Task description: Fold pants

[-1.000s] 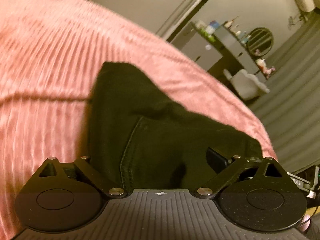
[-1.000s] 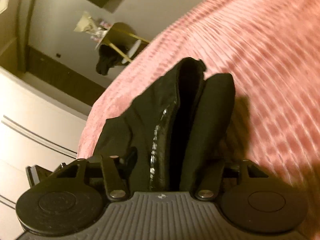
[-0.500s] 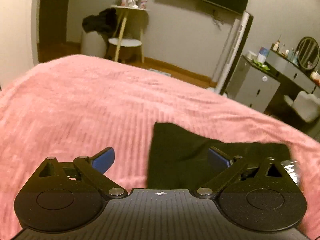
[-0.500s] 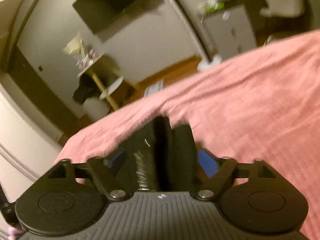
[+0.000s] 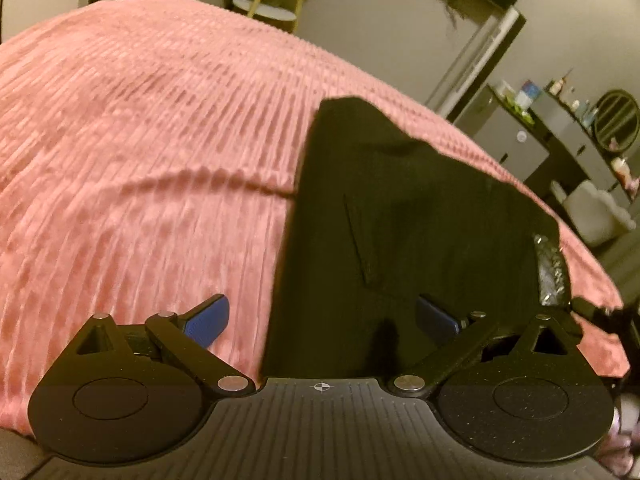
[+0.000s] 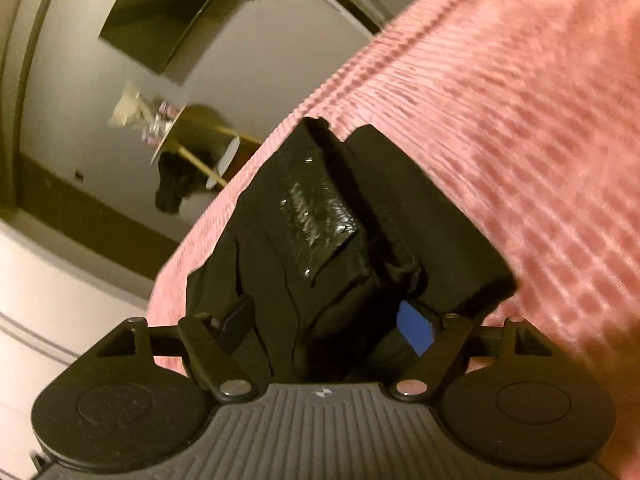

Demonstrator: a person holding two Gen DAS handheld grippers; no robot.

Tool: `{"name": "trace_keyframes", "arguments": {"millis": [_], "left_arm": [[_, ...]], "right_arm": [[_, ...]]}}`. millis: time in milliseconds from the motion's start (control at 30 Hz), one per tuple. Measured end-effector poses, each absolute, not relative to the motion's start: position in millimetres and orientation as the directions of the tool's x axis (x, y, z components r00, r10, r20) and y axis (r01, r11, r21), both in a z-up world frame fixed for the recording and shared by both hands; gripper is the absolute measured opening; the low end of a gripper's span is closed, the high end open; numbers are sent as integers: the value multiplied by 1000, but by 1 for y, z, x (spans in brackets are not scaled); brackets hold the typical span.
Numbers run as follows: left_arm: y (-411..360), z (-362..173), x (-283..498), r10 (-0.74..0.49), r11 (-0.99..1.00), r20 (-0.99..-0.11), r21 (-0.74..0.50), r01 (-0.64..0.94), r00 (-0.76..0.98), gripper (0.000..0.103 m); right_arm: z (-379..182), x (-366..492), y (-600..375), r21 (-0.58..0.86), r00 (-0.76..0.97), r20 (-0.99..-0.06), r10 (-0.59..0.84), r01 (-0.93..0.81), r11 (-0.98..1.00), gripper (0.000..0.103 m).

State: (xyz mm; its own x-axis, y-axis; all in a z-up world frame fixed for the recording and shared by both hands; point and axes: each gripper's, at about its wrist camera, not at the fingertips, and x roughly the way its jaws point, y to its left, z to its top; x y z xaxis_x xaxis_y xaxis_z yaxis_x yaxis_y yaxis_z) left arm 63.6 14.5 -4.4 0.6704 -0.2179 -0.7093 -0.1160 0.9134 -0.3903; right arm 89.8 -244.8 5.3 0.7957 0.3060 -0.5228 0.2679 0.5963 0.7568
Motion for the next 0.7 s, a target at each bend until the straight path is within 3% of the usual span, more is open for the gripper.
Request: {"name": "trace_keyframes", "arguments": {"millis": [100,167,200,367,533,700], "left_arm": [[10,-13,62,-217,918,-718,-381,-112,662,102],[7,-17,62,-208,926,-726,-363,-108,655,102],[5,-18,62,-200,932,-731,-347,-103,653,102],[2,-16,59,-149,950,-722,-293,-104,675,102],[5,-23,62,-153,946,-739,-302,-119,656,103],[4,-24,61,-132,957,-735,-270,-109,665,103]], "right_arm": [[0,93,-247,782,811,-504,296,283,556,77],[3,95,-242,745,803,-533,264,298,597,46],[5,98,-238,706,795,-557,241,301,641,40],[28,86,-214,577,837,-520,172,195,793,35],[9,101,-195,321,780,-625,41,209,924,33],[19,100,-189,281,763,-646,22,210,937,39]]}}
